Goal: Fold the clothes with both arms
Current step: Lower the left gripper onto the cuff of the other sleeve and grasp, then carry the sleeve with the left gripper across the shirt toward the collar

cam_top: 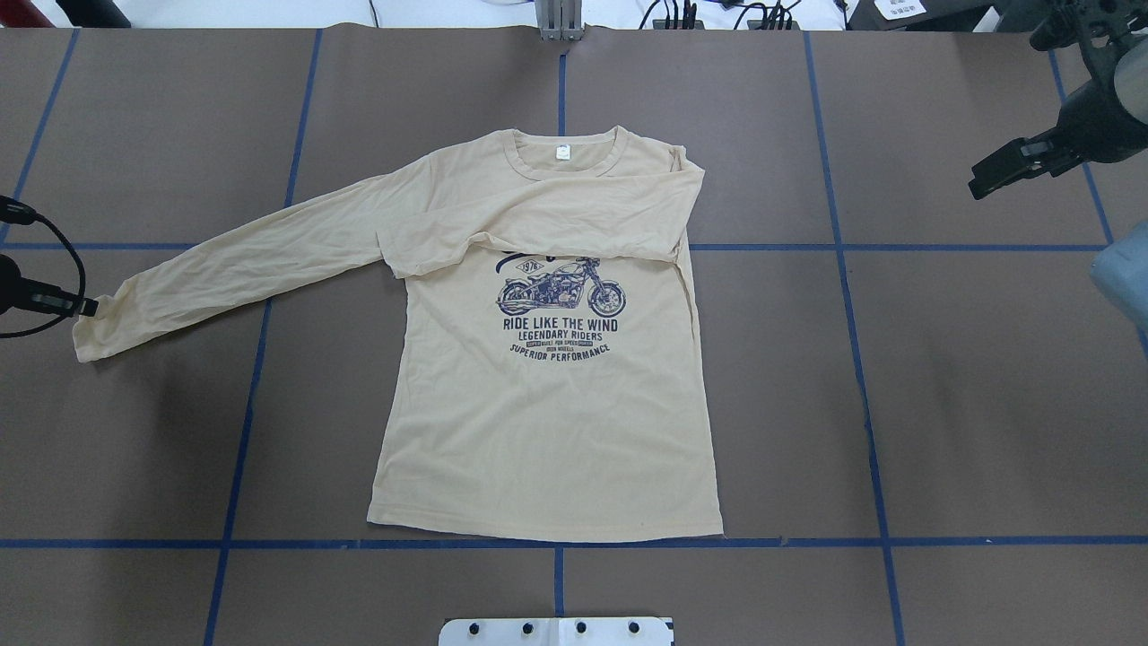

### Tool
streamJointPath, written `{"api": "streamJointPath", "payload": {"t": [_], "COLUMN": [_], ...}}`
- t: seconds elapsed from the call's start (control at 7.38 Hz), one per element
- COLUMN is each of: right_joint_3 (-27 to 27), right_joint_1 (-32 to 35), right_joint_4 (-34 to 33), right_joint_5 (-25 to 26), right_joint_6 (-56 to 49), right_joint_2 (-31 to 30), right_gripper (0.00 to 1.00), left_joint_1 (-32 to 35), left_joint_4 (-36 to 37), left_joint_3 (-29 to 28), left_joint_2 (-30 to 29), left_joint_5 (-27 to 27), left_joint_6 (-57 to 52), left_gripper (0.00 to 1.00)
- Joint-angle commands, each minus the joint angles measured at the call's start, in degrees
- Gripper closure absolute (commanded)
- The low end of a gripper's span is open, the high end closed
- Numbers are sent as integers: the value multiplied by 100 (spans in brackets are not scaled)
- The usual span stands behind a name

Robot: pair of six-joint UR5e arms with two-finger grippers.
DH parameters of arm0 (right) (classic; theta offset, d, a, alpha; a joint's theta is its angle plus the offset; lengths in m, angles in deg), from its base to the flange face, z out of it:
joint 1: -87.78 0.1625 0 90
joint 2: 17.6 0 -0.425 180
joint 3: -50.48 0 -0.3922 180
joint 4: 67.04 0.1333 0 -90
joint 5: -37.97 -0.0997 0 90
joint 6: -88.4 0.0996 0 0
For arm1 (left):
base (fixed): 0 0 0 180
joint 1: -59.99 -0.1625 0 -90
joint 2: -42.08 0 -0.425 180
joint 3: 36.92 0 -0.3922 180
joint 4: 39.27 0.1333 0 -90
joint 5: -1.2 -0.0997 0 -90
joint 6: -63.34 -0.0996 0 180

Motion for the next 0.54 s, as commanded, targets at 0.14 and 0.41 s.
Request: {"api": "streamJointPath", "payload": {"t": [0.14, 0.41], "right_joint_3": [0, 0], "right_joint_1": [0, 0], "right_joint_4": [0, 0], "right_joint_5": [9, 9], "right_joint_6": [9, 9], "right_joint_2": [9, 18], "right_gripper": [0, 0], "left_joint_1": [-6, -137], "left_joint_4": [4087, 6063], "left_joint_3": [1657, 1652], "left_joint_2": [-1669, -3315], "left_joint_5": [14, 57], "left_joint_6": [8, 252], "left_gripper": [100, 100]}}
